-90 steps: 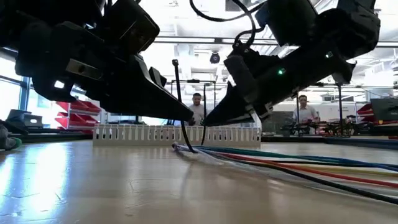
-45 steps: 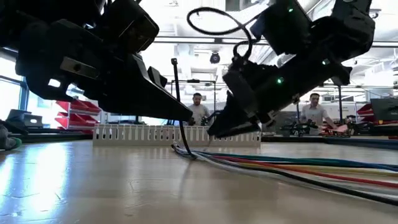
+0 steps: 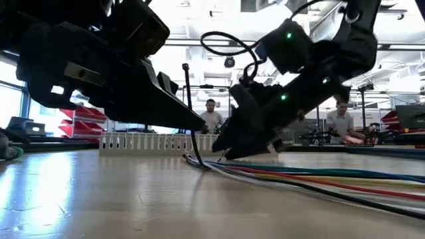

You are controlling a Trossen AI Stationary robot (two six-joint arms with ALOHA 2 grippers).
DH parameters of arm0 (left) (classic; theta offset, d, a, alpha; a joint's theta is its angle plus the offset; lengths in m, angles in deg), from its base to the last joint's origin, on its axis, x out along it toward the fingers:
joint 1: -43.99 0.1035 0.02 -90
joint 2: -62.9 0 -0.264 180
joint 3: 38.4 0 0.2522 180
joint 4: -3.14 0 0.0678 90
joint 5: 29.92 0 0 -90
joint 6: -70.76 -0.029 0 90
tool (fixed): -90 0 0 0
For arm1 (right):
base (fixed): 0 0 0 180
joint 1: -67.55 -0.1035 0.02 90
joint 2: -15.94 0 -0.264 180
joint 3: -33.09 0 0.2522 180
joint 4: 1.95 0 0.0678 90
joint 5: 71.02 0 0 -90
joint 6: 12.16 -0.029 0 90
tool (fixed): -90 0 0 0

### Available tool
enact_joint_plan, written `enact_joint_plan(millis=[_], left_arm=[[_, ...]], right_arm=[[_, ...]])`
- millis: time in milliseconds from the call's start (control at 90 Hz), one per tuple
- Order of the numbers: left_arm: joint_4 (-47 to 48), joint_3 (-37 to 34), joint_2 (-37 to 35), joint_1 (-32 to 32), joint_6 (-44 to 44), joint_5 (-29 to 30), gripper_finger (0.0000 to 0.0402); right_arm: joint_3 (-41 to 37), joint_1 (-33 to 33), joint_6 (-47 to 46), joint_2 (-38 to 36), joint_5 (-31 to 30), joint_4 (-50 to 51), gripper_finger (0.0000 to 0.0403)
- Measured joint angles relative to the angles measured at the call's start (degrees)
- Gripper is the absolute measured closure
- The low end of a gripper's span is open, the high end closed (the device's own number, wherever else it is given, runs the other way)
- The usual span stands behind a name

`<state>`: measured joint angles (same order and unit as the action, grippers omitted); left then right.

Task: Ziptie cables
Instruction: Wrap the black zip tie on the cable

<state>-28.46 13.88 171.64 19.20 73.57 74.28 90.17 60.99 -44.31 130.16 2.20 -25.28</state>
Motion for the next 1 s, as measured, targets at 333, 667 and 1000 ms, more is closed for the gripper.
enact_joint_plan(millis=[333,667,1000], left_arm=[[0.5,0.0,0.0,0.0,0.6,-0.2,0.0402],[0.8,0.0,0.0,0.0,1.0,-0.2,0.0402],[-1.0,0.0,0.0,0.1,3.0,-0.8,0.0402]], right_arm=[[0.0,-3.4,3.5,0.6,0.9,-1.3,0.0332],[0.1,-8.8,9.4,0.6,-9.8,-1.3,0.0401],[4.3,-13.4,11.7,0.5,-17.9,6.0,0.0403]])
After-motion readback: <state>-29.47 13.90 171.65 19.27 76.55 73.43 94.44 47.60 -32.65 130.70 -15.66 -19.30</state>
